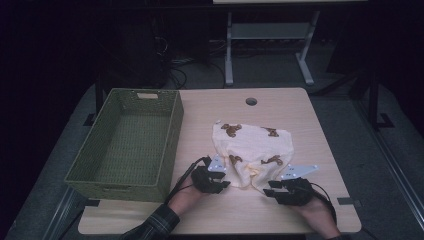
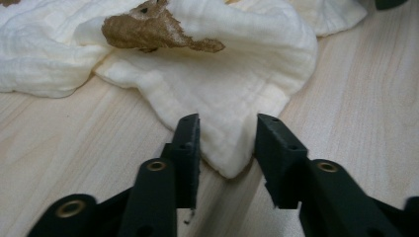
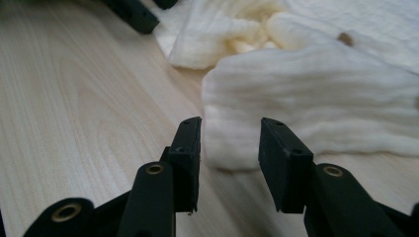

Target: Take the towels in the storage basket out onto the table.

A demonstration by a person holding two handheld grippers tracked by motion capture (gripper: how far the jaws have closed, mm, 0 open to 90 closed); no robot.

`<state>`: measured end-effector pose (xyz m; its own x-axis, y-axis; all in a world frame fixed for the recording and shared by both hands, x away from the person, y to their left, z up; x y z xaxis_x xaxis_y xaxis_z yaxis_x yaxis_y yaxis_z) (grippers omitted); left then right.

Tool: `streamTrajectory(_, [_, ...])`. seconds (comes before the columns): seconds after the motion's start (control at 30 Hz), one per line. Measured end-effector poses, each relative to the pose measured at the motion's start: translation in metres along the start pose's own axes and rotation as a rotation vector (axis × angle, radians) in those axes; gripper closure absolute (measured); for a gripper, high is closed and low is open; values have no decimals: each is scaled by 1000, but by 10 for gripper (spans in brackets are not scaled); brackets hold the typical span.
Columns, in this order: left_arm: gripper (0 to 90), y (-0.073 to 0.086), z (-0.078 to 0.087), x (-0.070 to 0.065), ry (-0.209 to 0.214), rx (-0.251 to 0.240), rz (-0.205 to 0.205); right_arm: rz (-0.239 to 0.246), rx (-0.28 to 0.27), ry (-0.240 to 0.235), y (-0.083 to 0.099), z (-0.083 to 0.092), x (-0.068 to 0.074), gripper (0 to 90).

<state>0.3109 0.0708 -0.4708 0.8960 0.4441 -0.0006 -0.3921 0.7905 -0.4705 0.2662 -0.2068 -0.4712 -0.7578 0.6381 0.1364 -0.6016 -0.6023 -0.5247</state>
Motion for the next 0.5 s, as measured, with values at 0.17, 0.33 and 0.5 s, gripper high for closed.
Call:
streamTrajectory(0.17, [803, -1, 1, 0, -2, 16, 1, 39, 22, 50, -2, -7, 6, 739])
streamTrajectory(0.33, [845, -2, 1, 2, 12, 25, 32, 42, 18, 75, 0, -6, 4, 857])
streamTrajectory(0.5, [848, -1, 5, 6, 33, 12, 63, 32, 14, 72, 3, 0, -3, 865])
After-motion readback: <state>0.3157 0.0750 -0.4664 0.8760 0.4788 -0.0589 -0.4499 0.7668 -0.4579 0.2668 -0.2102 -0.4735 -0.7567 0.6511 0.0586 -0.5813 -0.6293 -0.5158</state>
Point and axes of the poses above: each handheld gripper's, and its own axes: z roughly backward along the jaws, y roughly out of its underside, x roughly to its left, the point moved 1 cm from there along -z, roughly forward along the jaws, and after that the axes turned 13 degrees about x, right-handed, at the moved point
